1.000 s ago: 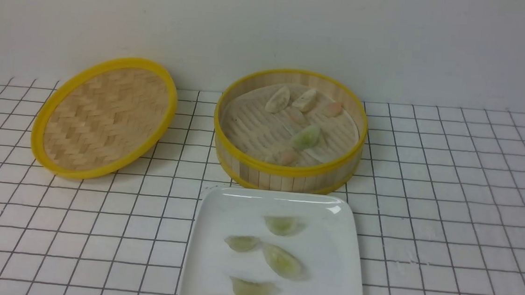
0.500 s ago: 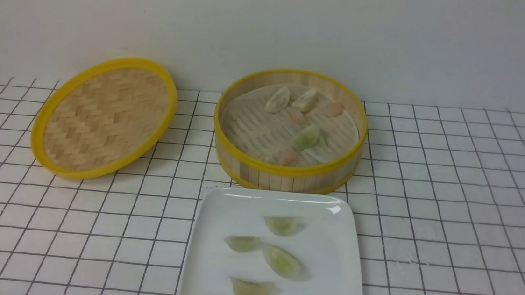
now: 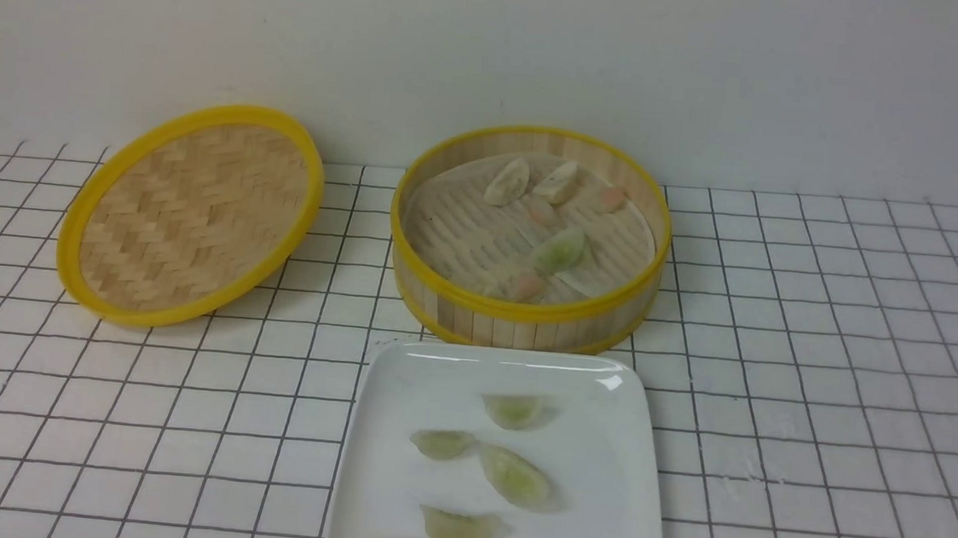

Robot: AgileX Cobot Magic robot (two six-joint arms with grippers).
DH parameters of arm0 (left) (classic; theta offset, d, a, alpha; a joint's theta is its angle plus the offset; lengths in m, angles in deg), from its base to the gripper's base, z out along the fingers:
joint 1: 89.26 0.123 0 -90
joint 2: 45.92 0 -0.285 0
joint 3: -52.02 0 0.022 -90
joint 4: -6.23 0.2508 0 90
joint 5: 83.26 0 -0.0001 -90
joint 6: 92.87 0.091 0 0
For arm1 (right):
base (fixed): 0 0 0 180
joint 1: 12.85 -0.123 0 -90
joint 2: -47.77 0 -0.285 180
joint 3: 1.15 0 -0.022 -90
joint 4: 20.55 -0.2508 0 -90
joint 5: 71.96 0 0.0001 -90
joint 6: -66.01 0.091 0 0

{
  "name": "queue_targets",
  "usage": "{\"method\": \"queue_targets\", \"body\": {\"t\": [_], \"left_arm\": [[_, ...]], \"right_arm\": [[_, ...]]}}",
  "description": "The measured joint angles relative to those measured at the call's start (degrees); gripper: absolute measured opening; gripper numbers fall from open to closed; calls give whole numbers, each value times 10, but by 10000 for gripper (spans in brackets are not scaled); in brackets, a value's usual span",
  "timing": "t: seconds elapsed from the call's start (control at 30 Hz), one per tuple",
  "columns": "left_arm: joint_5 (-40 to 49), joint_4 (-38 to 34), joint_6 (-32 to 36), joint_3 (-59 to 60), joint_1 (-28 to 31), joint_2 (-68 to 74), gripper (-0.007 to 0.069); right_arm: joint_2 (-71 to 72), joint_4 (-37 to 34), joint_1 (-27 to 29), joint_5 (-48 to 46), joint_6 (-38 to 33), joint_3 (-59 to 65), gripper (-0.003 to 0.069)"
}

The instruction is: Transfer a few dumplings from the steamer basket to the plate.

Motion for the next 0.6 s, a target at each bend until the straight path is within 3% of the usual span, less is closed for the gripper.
{"method": "queue_targets", "body": {"t": [0.03,0.13,0.37,0.43,0.6], "left_arm": [[0,0,0,0,0,0,-6],[0,0,0,0,0,0,-6],[0,0,0,0,0,0,-6],[1,0,0,0,0,0,-6],[1,0,0,0,0,0,-6]], "right_arm": [[0,-62,0,-1,-71,0,23],[0,-118,0,-1,-128,0,23],[0,-158,3,-23,-154,1,23],[0,-164,35,-29,-148,5,23],[0,-185,176,-32,-139,63,23]]}}
